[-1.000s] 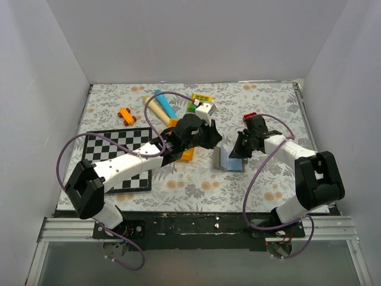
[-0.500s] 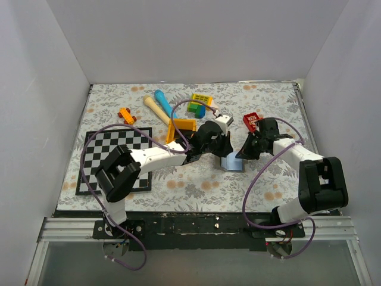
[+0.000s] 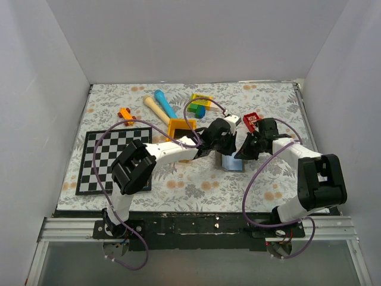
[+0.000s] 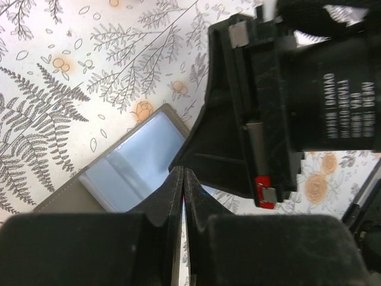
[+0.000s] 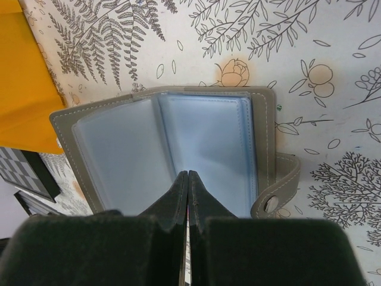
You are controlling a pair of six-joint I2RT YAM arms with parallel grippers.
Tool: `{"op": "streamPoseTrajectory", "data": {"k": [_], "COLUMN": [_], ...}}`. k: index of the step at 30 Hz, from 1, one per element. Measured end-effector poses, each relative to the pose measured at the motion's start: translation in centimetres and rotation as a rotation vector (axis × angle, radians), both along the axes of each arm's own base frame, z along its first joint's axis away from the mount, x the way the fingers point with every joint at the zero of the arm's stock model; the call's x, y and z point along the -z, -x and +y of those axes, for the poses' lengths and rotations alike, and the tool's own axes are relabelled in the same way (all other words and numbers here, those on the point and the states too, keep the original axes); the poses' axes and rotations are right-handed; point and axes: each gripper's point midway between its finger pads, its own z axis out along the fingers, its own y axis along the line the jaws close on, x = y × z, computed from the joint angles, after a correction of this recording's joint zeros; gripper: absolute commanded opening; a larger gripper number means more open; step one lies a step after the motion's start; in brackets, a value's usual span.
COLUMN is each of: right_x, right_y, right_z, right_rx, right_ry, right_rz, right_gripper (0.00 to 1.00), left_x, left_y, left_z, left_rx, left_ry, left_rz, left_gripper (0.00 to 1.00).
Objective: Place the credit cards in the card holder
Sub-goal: Open the card holder at the center of the board.
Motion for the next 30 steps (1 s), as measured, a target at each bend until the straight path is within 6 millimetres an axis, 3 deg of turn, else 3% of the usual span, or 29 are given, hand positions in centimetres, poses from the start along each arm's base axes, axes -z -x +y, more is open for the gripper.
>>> {"op": "streamPoseTrajectory", "data": {"k": [8,30], "right_x": [0.0,1.4], "right_y": [0.1,-0.5], "right_z": [0.2,-0.5], "right_rx": [-0.006,0.017], "right_ry": [-0.010,0.041], "right_rz": [0.004,0.042], "right_gripper": [0.01,0.01], "left_x": [3.8,8.1], "left_y": [0.2,-0.2], "left_z": [1.3,6.0], "left_rx": [-0.017,-0.137], "left_ry": [-0.110,-0.296], "left_rz": [0.041,0.026], "left_gripper": [0.00,0.00]}}
